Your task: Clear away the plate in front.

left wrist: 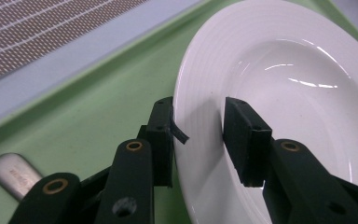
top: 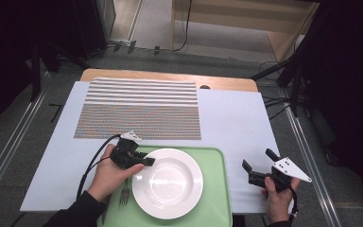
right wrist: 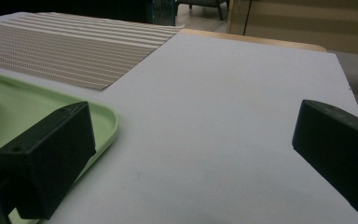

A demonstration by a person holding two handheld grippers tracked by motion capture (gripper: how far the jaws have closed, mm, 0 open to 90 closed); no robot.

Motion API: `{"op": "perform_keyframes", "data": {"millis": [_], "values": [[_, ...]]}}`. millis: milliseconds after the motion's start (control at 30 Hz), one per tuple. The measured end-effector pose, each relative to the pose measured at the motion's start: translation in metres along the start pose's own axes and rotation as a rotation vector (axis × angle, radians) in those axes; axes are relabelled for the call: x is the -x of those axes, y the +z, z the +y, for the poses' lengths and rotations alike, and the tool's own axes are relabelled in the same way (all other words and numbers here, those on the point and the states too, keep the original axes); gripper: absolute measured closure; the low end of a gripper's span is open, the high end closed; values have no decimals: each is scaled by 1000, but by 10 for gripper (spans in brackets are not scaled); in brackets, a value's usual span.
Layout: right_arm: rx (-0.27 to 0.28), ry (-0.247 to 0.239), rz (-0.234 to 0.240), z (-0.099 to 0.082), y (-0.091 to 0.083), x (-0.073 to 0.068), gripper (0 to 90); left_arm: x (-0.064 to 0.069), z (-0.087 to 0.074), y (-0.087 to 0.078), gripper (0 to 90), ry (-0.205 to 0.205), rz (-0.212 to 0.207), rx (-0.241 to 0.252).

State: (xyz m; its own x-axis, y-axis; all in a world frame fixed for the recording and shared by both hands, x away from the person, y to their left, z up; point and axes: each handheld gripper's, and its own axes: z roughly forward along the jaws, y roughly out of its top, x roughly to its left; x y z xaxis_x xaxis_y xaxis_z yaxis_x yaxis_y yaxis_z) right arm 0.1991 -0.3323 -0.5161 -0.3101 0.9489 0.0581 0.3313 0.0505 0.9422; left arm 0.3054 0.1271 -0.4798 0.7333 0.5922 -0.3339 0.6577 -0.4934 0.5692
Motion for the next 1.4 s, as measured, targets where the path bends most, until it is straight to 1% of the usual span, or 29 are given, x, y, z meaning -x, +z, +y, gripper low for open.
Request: {"op": "perform_keyframes", "data": {"millis": [133, 200, 267, 367, 433, 467, 500, 533, 567, 633, 667, 700, 767, 800, 867, 900, 967, 1000, 1033, 1067, 1133, 1200, 1400], "values": [[-1, -2, 0, 0, 0, 0, 0, 3, -3, 0, 632, -2, -13, 0], [-2, -5, 1, 0, 1, 0, 0, 3, -4, 0, 634, -10, -20, 10], [-2, -5, 1, 0, 0, 0, 0, 3, -6, 0, 634, -9, -19, 13], [-1, -3, 0, 0, 1, 0, 0, 4, -9, -1, 633, -1, -40, 18], [-1, -6, 1, 0, 1, 0, 0, 4, -12, -2, 627, 18, -44, 22], [-2, -7, 1, 0, 1, 0, 0, 4, -13, -2, 622, 22, -47, 31], [-2, -7, 1, 0, 1, 0, 0, 4, -14, -4, 597, 26, -51, 41], [-2, -6, 0, 0, 1, 0, 0, 4, -15, -6, 553, 28, -65, 65], [-2, -8, 0, 0, 1, 0, 0, 4, -16, -9, 517, 31, -59, 90], [-1, -7, 0, 0, 1, 0, 0, 4, -18, -15, 416, 33, -28, 144], [-3, -8, -1, 0, 0, 0, 0, 2, -20, -18, 351, 27, -25, 176], [-1, -7, 0, 0, 1, 0, 0, 1, -21, -20, 303, 23, -25, 190], [-1, -7, 0, 0, 1, 0, 0, -3, -24, -25, 224, 15, -39, 234], [-2, -7, 0, 0, 1, 0, 0, -5, -26, -29, 175, 23, -42, 249], [-2, -5, -1, 0, 1, 0, 0, -7, -31, -34, 122, 29, -30, 286], [-2, -4, -1, 0, 1, 0, 0, -8, -33, -36, 119, 32, -20, 298], [-1, -4, -1, 0, 1, 0, 0, -9, -36, -41, 118, 54, 9, 315], [-1, -3, 0, 0, 1, 0, 0, -9, -39, -43, 94, 62, 16, 331], [-2, -5, -1, 0, 1, 0, 0, -11, -41, -46, 32, 67, 14, 342], [-1, -7, 0, 0, 1, 0, 0, -12, -42, -48, 0, 67, 11, 353], [-1, -4, -2, 0, 1, 0, 0, -15, -45, -52, 0, 63, 40, 369], [-1, -4, -3, 0, 1, 0, 0, -19, -50, -57, 0, 60, 58, 389], [-4, 2, -3, 0, 1, 0, 0, -28, -61, -71, 0, 85, 110, 446]]}}
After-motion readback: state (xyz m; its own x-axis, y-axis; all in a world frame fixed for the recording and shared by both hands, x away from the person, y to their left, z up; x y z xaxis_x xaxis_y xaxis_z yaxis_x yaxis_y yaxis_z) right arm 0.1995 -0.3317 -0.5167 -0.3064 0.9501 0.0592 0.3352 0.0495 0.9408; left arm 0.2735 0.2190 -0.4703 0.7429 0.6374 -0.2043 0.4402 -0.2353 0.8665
